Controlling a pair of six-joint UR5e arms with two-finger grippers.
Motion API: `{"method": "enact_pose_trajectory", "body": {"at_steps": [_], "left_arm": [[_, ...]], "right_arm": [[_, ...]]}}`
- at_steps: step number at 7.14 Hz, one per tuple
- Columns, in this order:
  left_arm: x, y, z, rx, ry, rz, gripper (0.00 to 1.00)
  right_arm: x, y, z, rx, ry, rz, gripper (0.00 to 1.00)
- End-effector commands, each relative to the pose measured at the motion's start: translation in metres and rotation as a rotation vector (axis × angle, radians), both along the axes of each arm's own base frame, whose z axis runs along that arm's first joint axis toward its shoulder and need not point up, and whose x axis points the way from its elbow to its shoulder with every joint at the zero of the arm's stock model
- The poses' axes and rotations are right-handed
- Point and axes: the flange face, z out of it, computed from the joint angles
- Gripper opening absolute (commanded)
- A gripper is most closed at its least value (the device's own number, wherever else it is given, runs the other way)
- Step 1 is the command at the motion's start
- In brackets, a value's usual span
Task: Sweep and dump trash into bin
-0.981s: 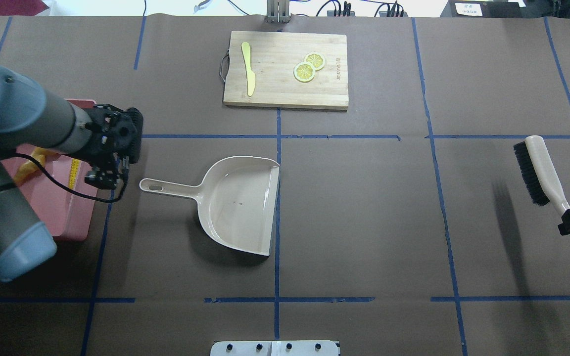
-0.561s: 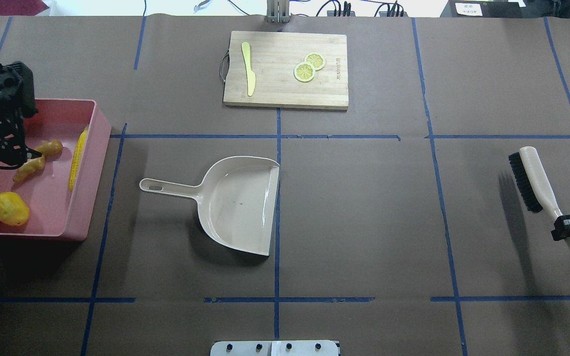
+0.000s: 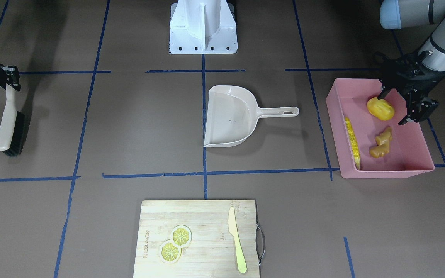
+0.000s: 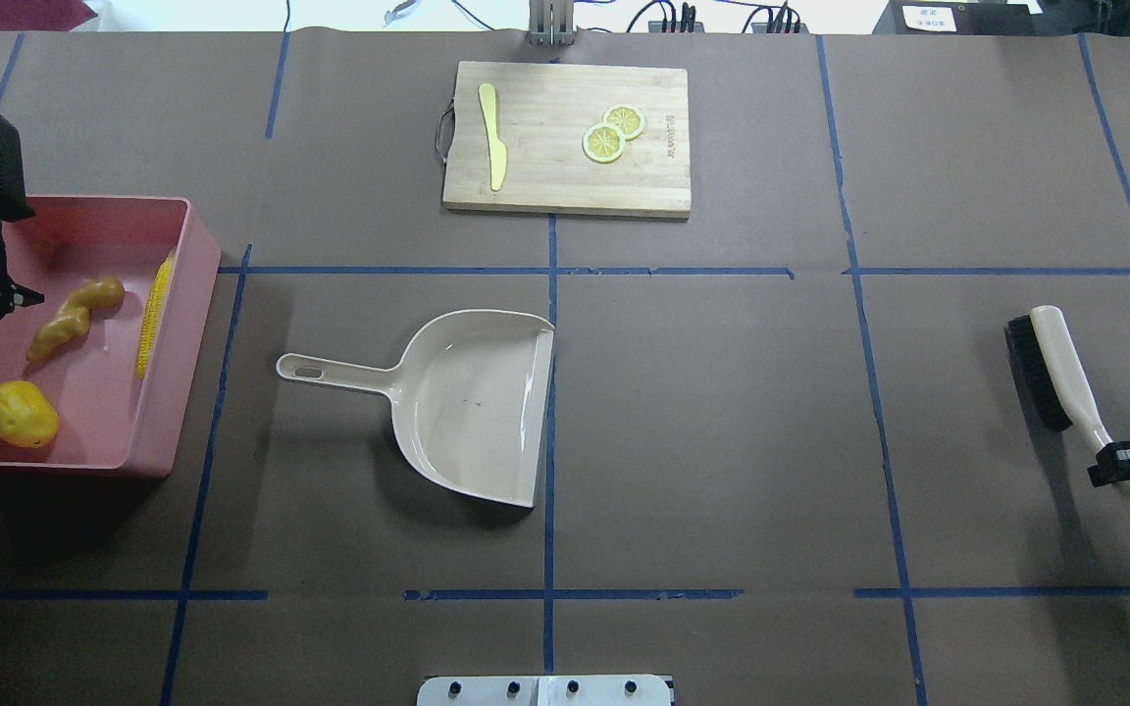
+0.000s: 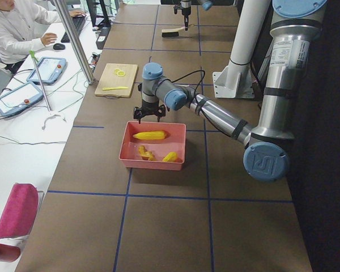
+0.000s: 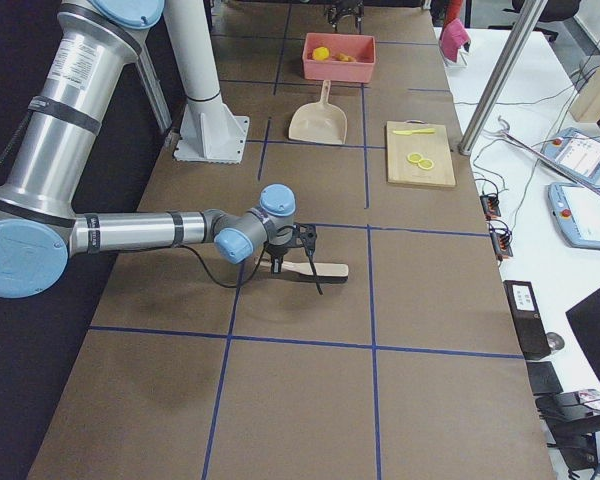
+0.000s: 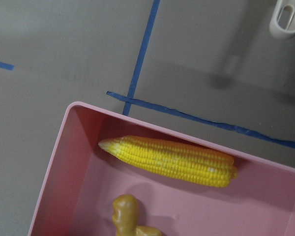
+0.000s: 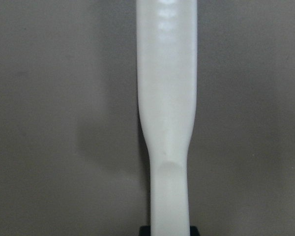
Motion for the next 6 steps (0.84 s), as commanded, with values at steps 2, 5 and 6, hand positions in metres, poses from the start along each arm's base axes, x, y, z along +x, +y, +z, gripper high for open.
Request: {"method": "enact_pose_trajectory", "body": {"at_steps": [2,5,6], "left_arm": [[-0.007,-0.004,0.003,0.002,-0.005,-0.008,1.00],[-0.017,-0.007,0.003,0.003,-0.006,-0.027,1.00],[-0.034,-0.013,0.017,-0.028,-0.019,-0.064,1.00]], "right_arm": [[-0.002,0.003,0.005,-0.001,0.001,-0.011,0.31],[-0.002,0.003,0.005,-0.003,0.001,-0.009,1.00],[0.000,0.001,0.000,0.006,-0.007,-0.003,1.00]]}}
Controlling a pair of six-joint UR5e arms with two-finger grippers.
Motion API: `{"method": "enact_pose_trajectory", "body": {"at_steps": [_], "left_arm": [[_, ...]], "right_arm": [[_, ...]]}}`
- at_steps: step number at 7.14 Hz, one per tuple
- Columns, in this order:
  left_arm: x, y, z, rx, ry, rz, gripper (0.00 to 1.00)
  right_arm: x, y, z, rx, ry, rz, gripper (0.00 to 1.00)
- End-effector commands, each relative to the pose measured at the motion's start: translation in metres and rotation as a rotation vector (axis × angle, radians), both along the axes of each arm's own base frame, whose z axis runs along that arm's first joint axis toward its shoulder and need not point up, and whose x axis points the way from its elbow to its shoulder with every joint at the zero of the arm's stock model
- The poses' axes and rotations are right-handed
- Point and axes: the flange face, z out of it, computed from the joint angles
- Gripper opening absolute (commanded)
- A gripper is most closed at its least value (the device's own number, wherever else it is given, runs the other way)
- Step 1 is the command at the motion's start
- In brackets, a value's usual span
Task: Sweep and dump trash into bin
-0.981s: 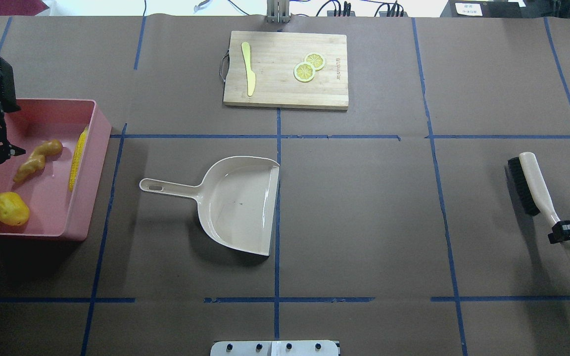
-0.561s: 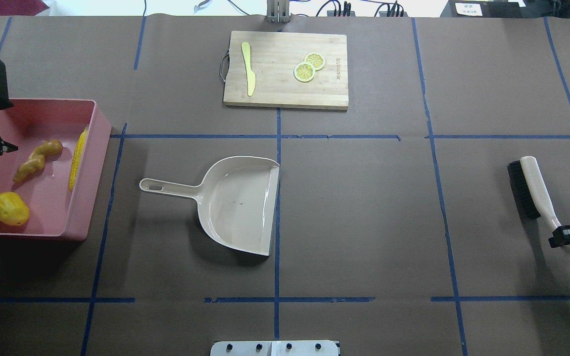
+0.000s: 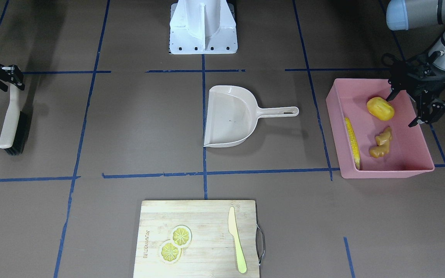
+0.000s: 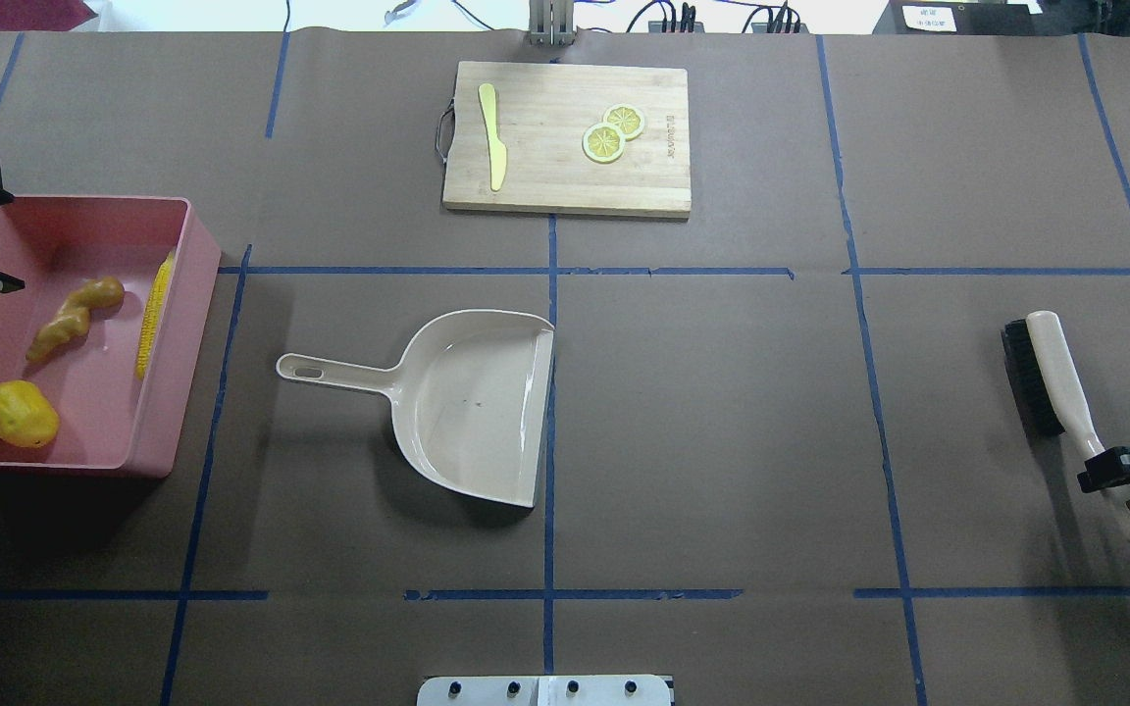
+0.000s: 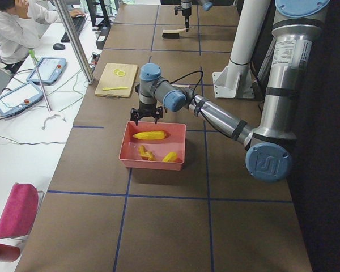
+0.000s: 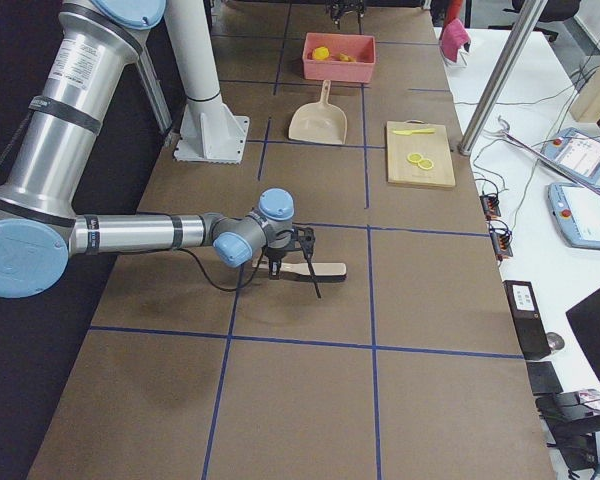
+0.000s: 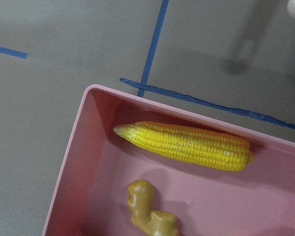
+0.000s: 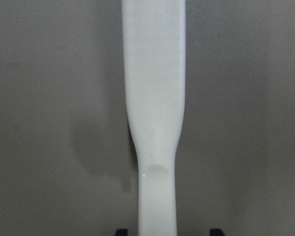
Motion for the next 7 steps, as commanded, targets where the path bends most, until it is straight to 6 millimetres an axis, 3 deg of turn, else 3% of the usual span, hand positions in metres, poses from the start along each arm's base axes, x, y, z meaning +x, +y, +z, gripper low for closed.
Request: {"method": "enact_pose_trajectory", "body": {"at_steps": [1,2,3,4,5,7], "left_arm": [[-0.045,-0.012,0.047,-0.101,-0.032,-0.096,1.00],[-0.093,-0.015,0.082,-0.171,-0.049,-0.186,1.00],[-0.127,-0.022,0.128,-0.275,-0.073,-0.256,1.00],[-0.152,-0.021,0.182,-0.487,-0.017,-0.362,1.00],[-0.159,-0.016,0.218,-0.687,0.044,-0.466,1.00],[-0.173,-0.013,0.215,-0.853,0.119,-0.627,1.00]], "right_arm": [[0.012,-0.007,-0.016,0.026,-0.022,0.035,1.00],[0.041,-0.021,-0.021,0.021,-0.060,0.085,1.00],[0.074,-0.030,-0.021,0.056,-0.098,0.098,1.00],[0.097,-0.033,-0.017,0.070,-0.096,0.101,1.00],[0.113,-0.036,-0.013,0.073,-0.083,0.098,1.00],[0.148,-0.045,0.001,0.087,-0.043,0.065,1.00]]}}
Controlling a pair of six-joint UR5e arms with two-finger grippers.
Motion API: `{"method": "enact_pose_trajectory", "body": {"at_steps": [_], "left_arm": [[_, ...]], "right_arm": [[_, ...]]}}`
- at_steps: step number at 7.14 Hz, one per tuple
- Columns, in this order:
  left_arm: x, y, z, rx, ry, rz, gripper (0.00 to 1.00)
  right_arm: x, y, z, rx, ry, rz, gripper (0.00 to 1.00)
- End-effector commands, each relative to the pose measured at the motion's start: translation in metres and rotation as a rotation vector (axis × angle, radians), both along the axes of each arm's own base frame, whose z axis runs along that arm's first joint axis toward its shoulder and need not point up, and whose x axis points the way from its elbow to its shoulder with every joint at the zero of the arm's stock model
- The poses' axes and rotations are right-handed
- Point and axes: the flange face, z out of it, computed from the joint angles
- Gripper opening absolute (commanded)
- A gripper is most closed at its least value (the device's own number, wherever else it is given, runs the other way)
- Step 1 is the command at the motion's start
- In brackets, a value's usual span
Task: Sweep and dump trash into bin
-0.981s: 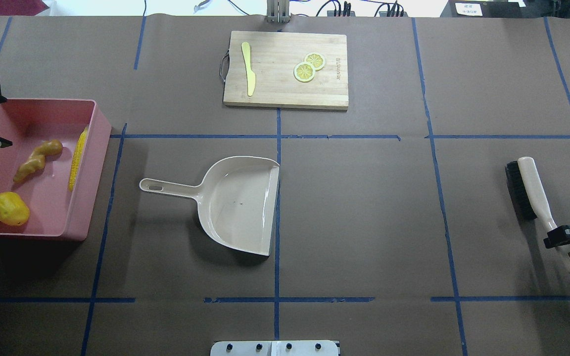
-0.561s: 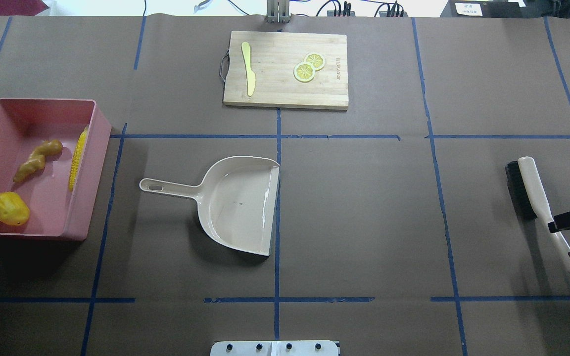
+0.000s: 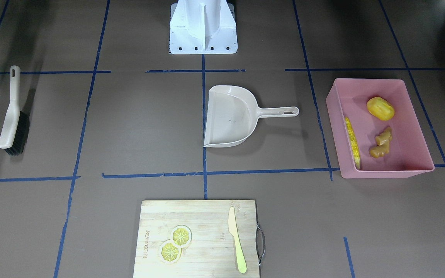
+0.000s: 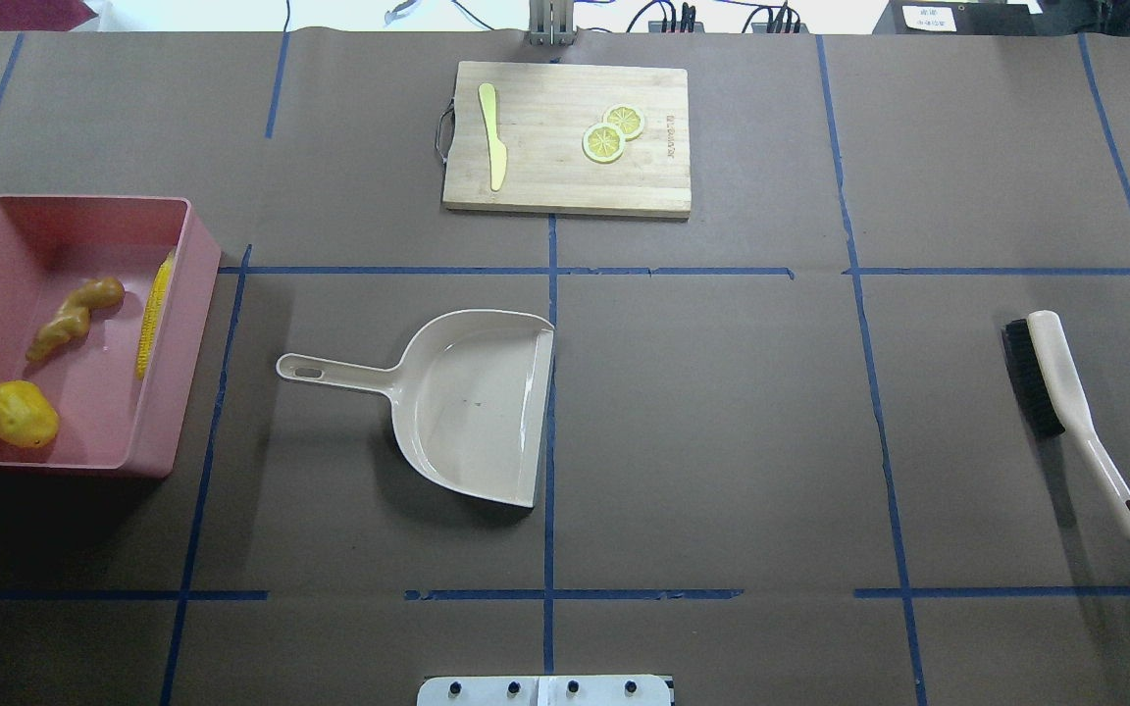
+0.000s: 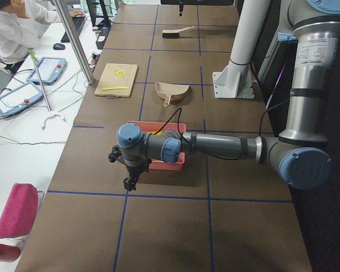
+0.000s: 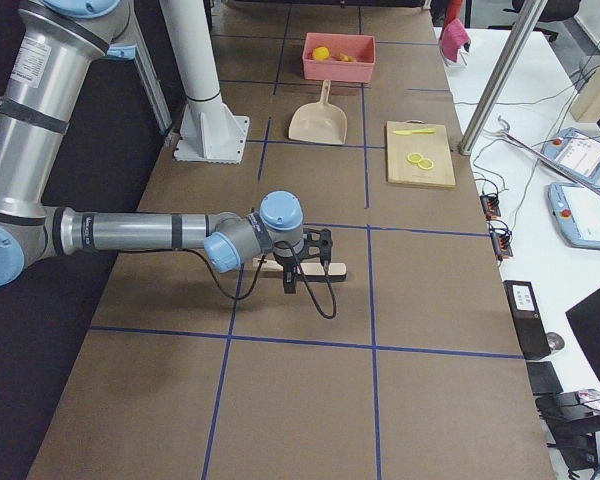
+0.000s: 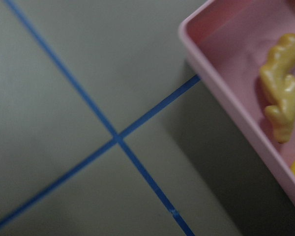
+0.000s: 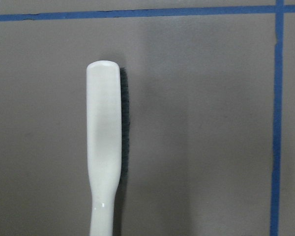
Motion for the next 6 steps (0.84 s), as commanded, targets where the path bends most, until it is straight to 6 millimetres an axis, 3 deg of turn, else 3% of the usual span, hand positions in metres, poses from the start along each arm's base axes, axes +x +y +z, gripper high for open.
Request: {"method": "enact_pose_trajectory", "body": {"at_steps": [1,2,3,6], "left_arm": [[-0.009,0.002,-0.003,-0.159,0.053,-0.167,1.00],[-0.009,0.002,-0.021,-0.206,0.060,-0.239,1.00],[-0.011,0.018,-0.012,-0.218,0.047,-0.247,1.00],[-0.011,0.026,-0.015,-0.209,0.036,-0.246,1.00]], "right_arm": [[0.029,-0.011,0.016,0.015,0.049,-0.060,1.00],[0.037,-0.009,0.023,0.022,0.058,-0.067,1.00],[0.042,-0.010,0.024,0.021,0.062,-0.055,1.00],[0.052,-0.010,0.038,0.058,0.102,-0.079,1.00]]}}
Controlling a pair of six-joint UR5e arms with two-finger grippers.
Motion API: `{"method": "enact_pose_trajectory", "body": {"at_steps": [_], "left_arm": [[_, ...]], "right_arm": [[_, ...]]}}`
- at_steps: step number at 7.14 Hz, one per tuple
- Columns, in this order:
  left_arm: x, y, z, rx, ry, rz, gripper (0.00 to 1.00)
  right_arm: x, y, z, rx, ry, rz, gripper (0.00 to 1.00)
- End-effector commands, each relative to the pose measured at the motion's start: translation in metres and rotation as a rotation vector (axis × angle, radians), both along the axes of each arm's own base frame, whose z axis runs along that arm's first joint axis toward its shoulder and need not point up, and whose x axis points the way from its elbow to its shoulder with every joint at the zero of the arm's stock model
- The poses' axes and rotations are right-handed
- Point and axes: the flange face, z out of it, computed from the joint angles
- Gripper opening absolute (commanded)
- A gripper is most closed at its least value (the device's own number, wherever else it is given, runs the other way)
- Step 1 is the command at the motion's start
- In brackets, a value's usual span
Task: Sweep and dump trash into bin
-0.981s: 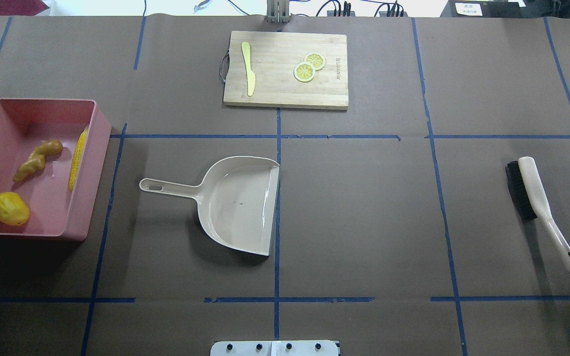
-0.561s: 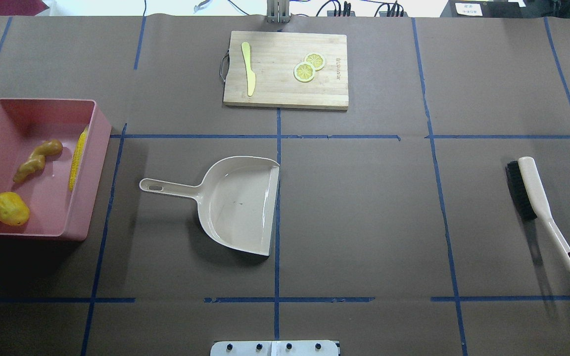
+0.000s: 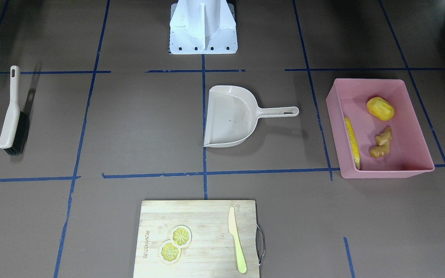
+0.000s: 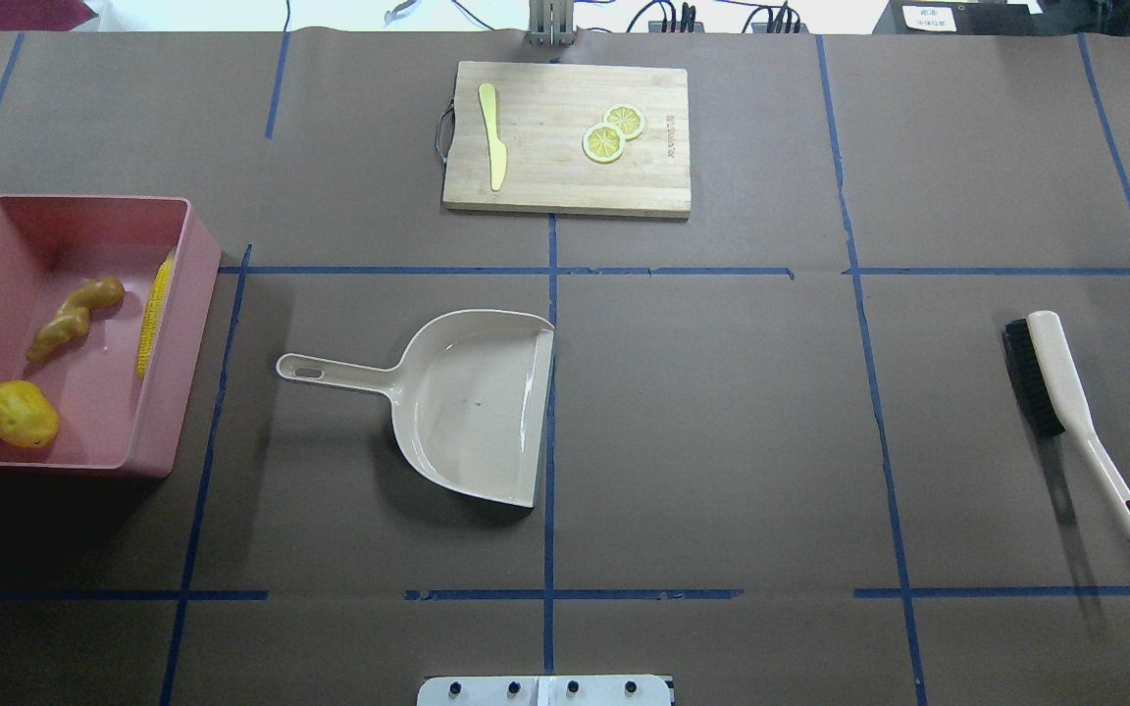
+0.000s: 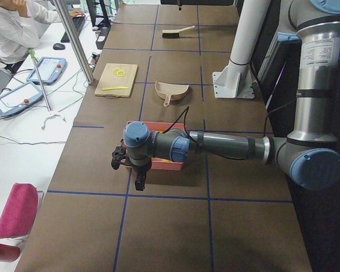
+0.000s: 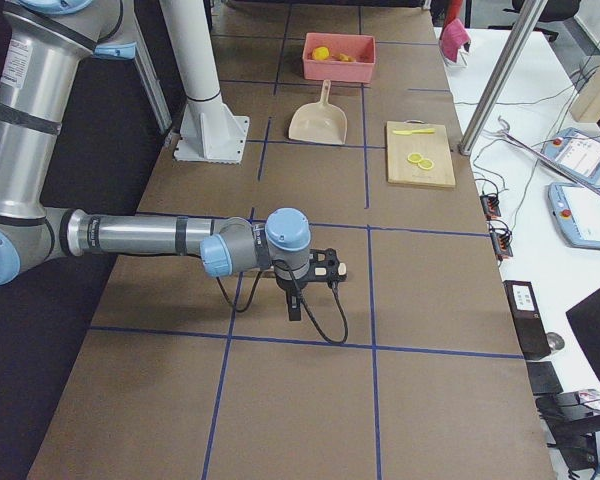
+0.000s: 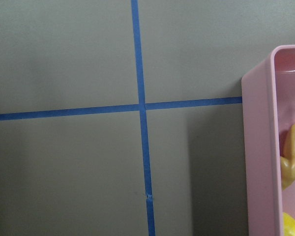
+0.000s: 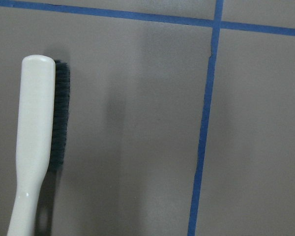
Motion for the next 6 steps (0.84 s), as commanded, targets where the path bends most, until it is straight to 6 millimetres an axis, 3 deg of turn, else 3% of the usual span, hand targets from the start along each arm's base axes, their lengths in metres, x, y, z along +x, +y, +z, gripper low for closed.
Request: {"method": "enact_pose_trajectory", "body": {"at_steps": [1,4,6], "left_arm": [[0.001,0.008,0.005,-0.010,0.003,0.002,1.00],[0.002,0.009,0.012,-0.031,0.005,0.004,1.00],[0.002,0.007,0.012,-0.032,0.006,0.005,1.00]], "right_arm": [[0.007,0.000,0.005,0.019,0.015,-0.006,1.00],[0.012,0.001,0.012,0.037,0.037,-0.027,1.00],[0.031,-0.018,0.004,0.042,0.042,-0.062,1.00]]}}
